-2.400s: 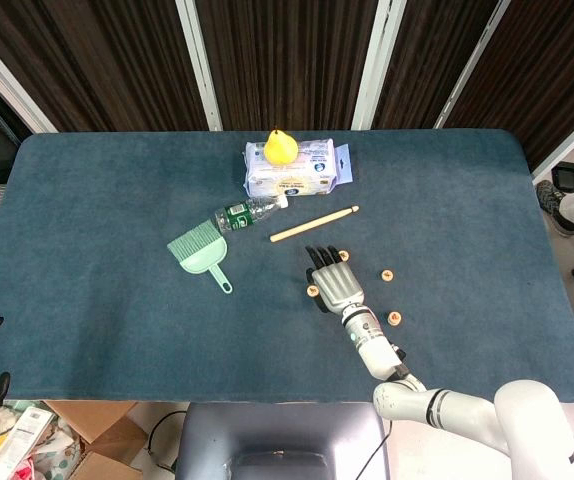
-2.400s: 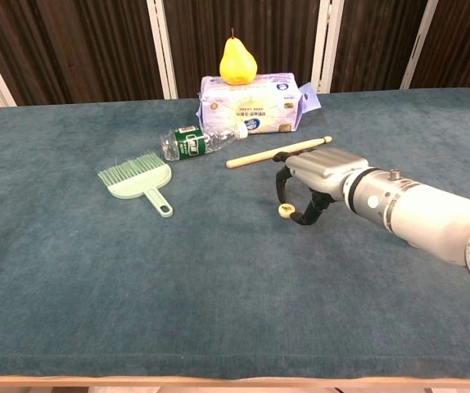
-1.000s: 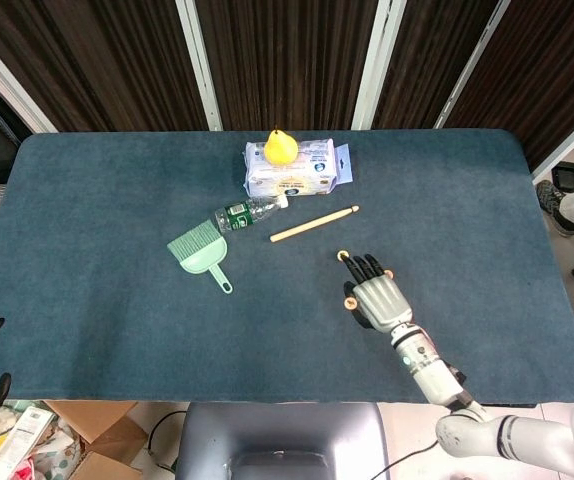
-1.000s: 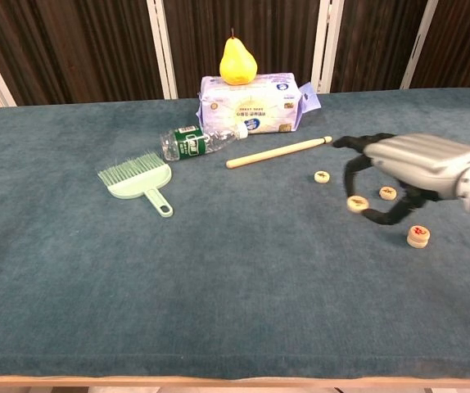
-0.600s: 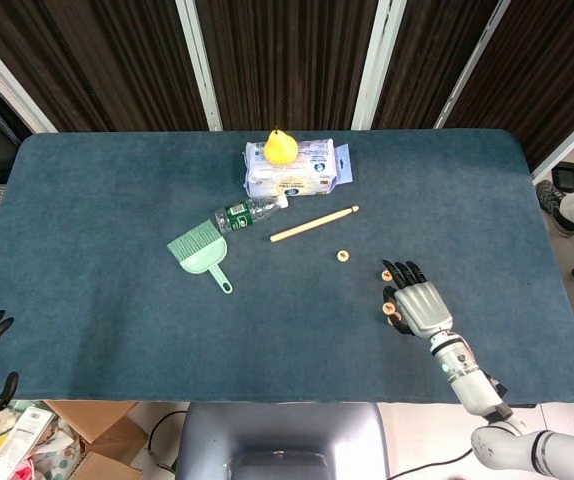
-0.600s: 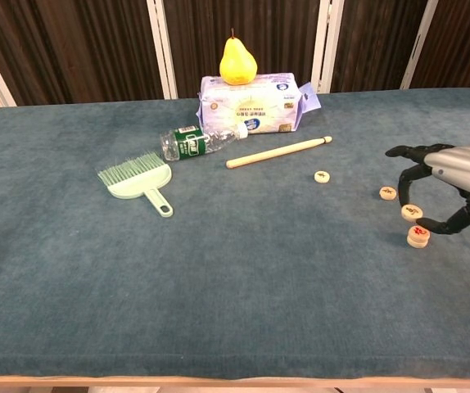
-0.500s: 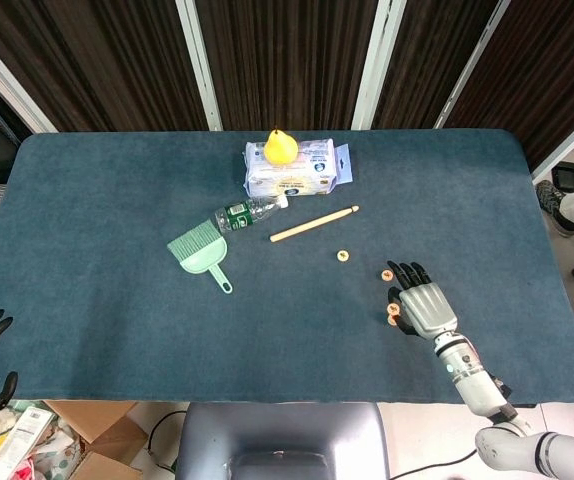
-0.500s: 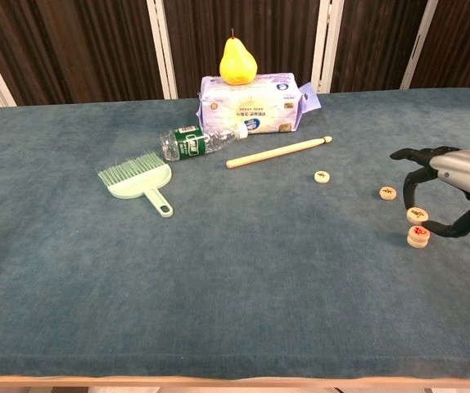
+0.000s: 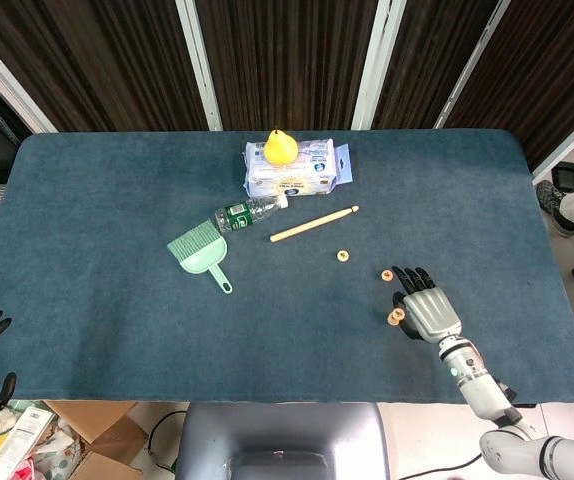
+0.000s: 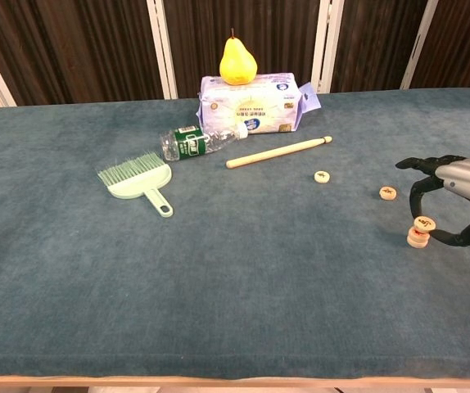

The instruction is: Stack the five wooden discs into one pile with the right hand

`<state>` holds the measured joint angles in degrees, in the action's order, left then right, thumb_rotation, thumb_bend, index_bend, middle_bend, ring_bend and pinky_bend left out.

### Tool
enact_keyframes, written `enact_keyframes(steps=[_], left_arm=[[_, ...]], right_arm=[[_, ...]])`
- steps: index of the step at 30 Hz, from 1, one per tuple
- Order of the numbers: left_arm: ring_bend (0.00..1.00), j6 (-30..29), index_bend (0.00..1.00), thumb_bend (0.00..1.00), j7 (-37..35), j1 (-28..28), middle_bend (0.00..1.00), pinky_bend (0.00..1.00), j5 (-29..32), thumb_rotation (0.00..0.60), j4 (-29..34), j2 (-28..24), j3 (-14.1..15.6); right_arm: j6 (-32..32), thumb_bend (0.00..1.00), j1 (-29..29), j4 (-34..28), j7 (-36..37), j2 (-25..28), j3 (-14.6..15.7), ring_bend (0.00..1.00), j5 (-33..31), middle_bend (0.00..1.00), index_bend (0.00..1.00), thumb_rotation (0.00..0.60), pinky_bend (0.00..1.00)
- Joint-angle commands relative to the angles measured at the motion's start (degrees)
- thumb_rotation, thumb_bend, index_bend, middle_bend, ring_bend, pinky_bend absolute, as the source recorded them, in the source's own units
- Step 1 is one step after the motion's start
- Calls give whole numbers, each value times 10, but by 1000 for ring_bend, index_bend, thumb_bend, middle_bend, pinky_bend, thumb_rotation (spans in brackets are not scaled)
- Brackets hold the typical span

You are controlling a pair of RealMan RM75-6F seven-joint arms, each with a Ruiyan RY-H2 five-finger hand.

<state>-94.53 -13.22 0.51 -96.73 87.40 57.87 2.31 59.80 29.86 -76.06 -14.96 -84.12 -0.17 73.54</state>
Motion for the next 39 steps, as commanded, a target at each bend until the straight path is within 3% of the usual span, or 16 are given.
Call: enact_keyframes(steps=[1, 9, 14, 39], left_arm=[[0, 1, 0, 496, 0, 0, 12, 0, 1, 600, 0, 0, 0], [0, -2, 0, 497, -2, 0, 12, 0, -1, 600, -2, 0, 0], [0, -1, 0, 497, -2, 0, 11, 0, 0, 600, -1, 1, 0], [0, -7, 0, 498, -7, -2, 12, 0, -2, 600, -3, 0, 1]], right_arm=[[-3, 488, 0, 0, -4, -2, -1, 0, 3, 25, 614, 600, 0], [-11, 489, -4, -10, -24, 1, -7, 0, -7, 33, 489, 600, 0], [-12, 488, -7, -18, -30, 6, -9, 0, -9, 30, 464, 600, 0], [-26, 488, -18, -25, -78, 5, 2, 0, -10, 15, 457, 600, 0]])
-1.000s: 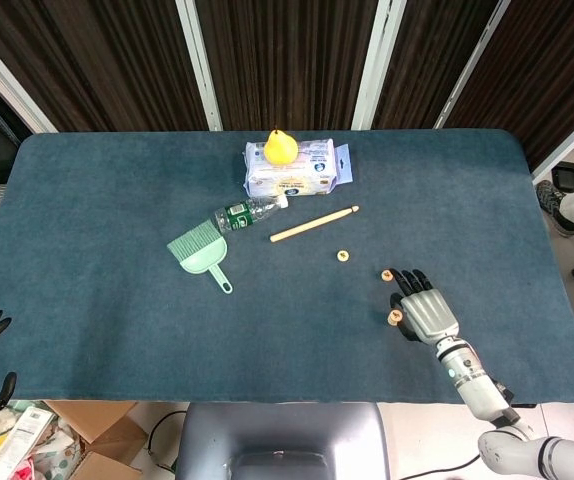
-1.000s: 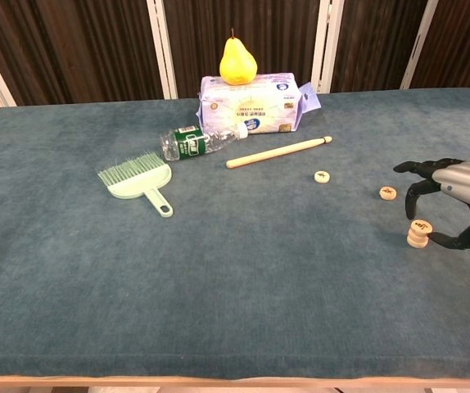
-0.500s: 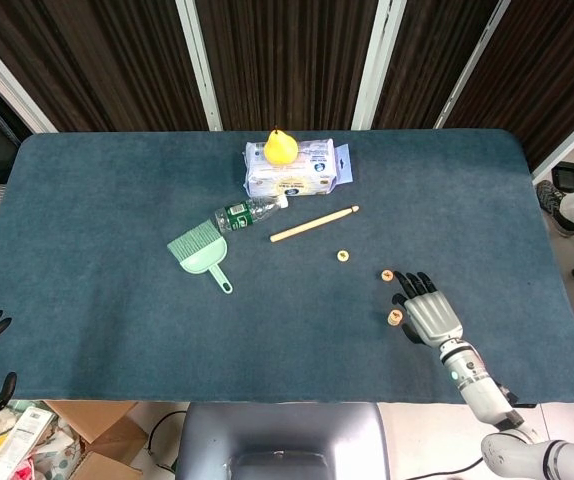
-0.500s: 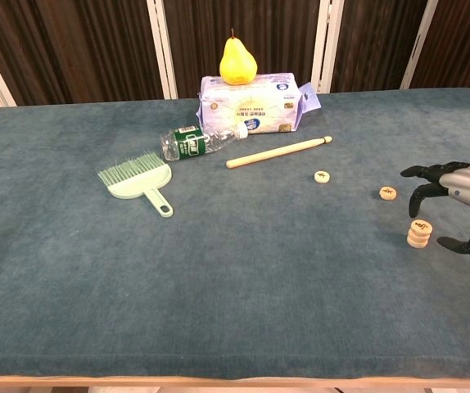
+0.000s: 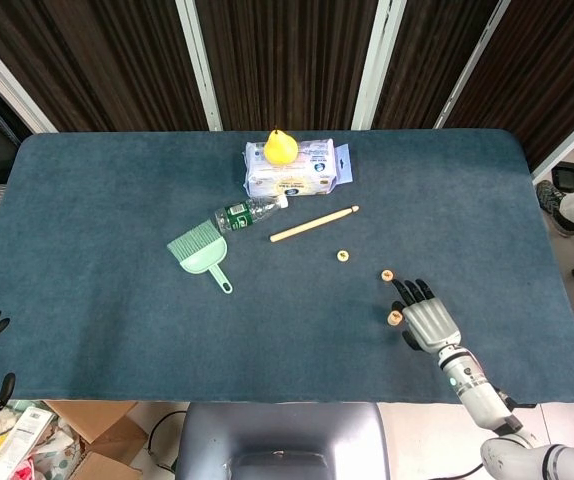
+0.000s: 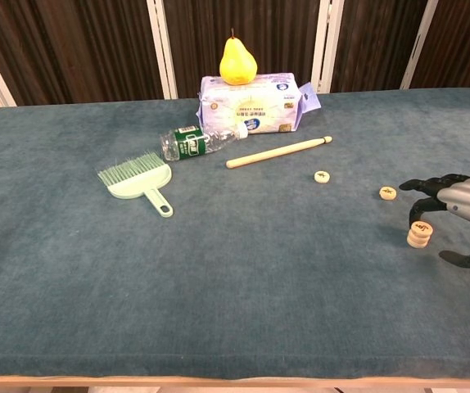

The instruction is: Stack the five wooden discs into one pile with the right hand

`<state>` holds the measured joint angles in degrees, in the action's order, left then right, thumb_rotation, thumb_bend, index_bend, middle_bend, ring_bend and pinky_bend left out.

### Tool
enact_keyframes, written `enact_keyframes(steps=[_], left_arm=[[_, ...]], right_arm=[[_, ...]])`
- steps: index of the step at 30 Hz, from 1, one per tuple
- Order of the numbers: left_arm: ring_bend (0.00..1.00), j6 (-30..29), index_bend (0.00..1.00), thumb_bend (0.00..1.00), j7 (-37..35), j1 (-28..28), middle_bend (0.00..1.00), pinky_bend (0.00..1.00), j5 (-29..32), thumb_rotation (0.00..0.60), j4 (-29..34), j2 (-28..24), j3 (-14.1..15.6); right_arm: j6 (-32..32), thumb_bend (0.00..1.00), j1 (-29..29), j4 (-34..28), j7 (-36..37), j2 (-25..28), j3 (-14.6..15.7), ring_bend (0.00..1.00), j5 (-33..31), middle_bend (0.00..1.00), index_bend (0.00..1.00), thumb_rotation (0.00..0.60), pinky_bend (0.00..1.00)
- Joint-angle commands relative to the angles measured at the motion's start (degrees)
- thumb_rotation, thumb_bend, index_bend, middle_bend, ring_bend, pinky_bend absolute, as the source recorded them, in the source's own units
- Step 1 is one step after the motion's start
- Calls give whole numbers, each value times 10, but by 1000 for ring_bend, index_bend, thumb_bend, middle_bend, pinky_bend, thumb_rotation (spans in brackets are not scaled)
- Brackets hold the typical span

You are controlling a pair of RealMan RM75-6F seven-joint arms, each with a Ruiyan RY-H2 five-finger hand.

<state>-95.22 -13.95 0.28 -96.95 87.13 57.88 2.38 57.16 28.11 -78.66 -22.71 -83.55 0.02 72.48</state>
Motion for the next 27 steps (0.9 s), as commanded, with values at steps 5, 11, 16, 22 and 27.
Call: enact_keyframes(steps=[5, 11, 16, 22, 27], left_arm=[[0, -1, 0, 497, -1, -1, 12, 0, -1, 600, 0, 0, 1], [0, 0, 0, 497, 1, 0, 12, 0, 0, 600, 1, -1, 1], [0, 1, 0, 497, 2, 0, 12, 0, 1, 600, 1, 0, 0], [0, 3, 0, 496, 4, 0, 12, 0, 2, 600, 2, 0, 0], [0, 6, 0, 496, 4, 2, 12, 0, 2, 600, 1, 1, -1]], right_arm=[[4, 489, -3, 0, 3, 0, -2, 0, 5, 15, 454, 600, 0], [16, 488, -5, 2, 9, 3, -17, 0, -1, 14, 444, 600, 0], [17, 489, 1, -1, 24, 8, -43, 0, -15, 14, 442, 600, 0], [11, 489, 22, 2, 7, 9, -86, 0, -60, 15, 444, 600, 0], [-21, 488, 57, 39, -33, -19, -115, 0, -118, 16, 460, 600, 0]])
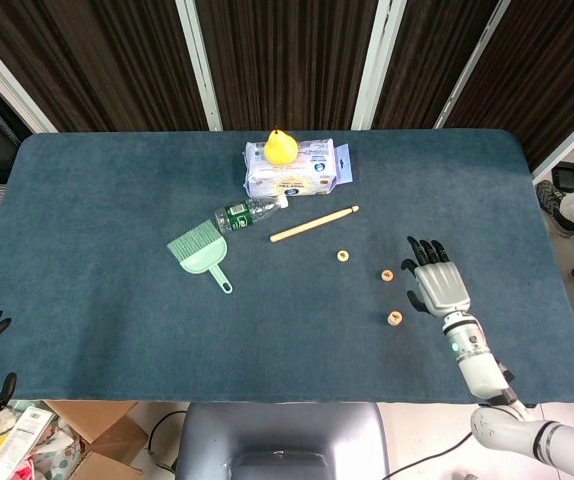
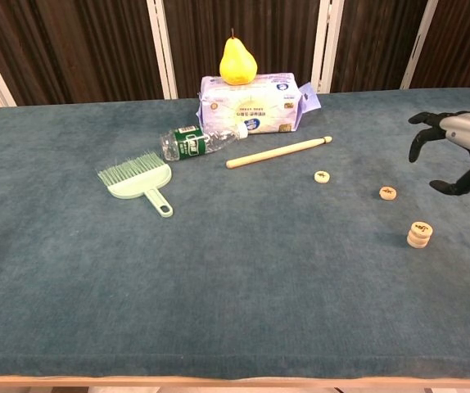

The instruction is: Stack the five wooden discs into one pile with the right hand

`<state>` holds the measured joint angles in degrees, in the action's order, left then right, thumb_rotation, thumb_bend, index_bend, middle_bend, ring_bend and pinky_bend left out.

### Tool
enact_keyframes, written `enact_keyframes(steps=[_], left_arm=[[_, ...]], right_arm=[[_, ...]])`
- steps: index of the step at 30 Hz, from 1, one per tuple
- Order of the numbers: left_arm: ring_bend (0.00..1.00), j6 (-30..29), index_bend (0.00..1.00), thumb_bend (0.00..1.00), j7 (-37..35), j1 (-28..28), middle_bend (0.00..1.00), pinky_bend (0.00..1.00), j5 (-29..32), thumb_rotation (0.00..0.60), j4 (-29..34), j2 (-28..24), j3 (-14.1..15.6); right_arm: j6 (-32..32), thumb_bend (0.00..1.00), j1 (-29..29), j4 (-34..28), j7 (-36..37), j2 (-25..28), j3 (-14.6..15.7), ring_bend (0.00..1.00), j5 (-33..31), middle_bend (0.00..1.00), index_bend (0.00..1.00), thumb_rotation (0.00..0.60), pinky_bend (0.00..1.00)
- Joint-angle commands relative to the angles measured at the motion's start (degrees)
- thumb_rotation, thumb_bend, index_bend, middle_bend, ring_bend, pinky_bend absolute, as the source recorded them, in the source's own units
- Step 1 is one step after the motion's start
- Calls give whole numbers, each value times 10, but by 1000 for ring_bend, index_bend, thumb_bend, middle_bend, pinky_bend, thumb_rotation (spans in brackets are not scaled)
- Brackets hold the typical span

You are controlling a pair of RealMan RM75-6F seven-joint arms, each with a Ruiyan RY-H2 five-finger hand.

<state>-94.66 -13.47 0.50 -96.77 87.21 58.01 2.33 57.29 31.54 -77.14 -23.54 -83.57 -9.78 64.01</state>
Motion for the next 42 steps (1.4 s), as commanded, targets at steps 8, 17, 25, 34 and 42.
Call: enact_keyframes(steps=[8, 17, 25, 34, 42], left_arm=[[0, 0, 0, 497, -4, -1, 11, 0, 3, 600, 0, -2, -1], [0, -4, 0, 496, -10, -2, 12, 0, 3, 600, -1, -4, -1], [0, -4, 0, 497, -12, -2, 12, 0, 2, 600, -2, -4, 0], [0, -5, 0, 497, -14, -3, 11, 0, 0, 600, -3, -4, 0], [0, -9, 0, 497, -16, -4, 12, 0, -1, 600, -4, -5, 1]], right_arm=[[-51, 488, 63, 90, -67, -77, -24, 0, -75, 17, 475, 600, 0], [-71, 489, 83, 145, -93, -115, -18, 0, -103, 17, 486, 600, 0], [-74, 489, 88, 162, -96, -127, -8, 0, -101, 17, 511, 600, 0], [-71, 489, 88, 170, -91, -131, -7, 0, -100, 16, 557, 600, 0], [-73, 488, 90, 173, -96, -135, -6, 0, -105, 15, 571, 600, 0]])
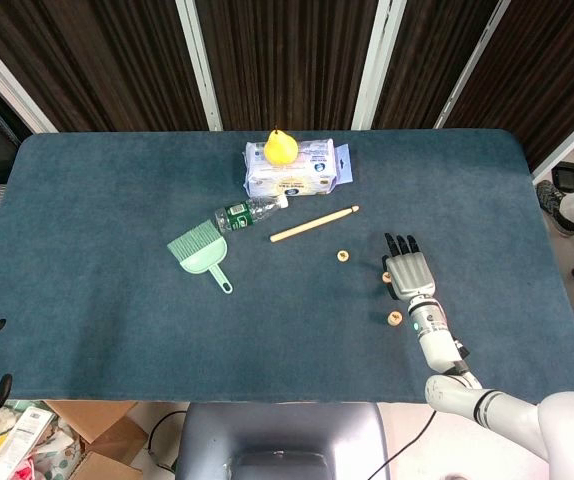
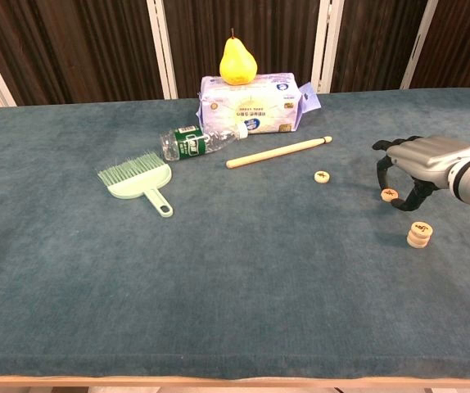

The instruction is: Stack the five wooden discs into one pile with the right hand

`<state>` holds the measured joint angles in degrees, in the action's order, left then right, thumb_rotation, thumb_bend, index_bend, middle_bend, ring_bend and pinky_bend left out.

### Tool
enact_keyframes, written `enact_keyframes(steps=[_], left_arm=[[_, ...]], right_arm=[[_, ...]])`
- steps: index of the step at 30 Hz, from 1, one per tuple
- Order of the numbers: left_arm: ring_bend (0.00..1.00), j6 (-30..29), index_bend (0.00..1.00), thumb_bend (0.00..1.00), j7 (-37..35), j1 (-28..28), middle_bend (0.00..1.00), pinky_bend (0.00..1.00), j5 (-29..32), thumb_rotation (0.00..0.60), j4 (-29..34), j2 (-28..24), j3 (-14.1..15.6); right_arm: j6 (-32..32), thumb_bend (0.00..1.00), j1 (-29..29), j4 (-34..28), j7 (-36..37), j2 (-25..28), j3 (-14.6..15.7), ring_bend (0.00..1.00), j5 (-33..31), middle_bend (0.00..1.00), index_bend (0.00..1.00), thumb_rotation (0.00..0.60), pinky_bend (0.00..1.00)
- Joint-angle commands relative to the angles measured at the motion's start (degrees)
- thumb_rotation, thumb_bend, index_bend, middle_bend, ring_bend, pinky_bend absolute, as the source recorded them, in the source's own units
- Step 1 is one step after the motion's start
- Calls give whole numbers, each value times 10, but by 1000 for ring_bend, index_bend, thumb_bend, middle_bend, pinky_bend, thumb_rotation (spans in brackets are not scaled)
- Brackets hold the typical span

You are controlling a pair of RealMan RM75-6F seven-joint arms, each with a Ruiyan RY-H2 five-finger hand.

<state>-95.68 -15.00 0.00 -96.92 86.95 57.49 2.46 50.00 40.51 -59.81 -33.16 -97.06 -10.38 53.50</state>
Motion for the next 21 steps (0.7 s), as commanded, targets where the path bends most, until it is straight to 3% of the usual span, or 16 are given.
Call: enact_keyframes(steps=[1, 7, 13, 21], left_arm=[[0, 1, 0, 496, -2, 1, 12, 0, 0, 600, -2, 1, 0], [0, -2, 0, 497, -4, 0, 12, 0, -1, 600, -3, 0, 0], [0, -4, 0, 498, -3, -2, 12, 0, -2, 600, -3, 1, 0], [0, -3, 0, 497, 1, -2, 12, 0, -1, 600, -3, 2, 0]], right_arm=[[0, 488, 0, 0, 0, 0, 0, 0, 0, 15, 572, 600, 0], [10, 488, -3, -13, 5, 7, -1, 0, 3, 18, 614, 600, 0], [50, 488, -24, -80, 32, 47, 8, 0, 45, 20, 631, 600, 0], [134, 489, -80, -209, 58, 131, 74, 0, 169, 21, 622, 600, 0]])
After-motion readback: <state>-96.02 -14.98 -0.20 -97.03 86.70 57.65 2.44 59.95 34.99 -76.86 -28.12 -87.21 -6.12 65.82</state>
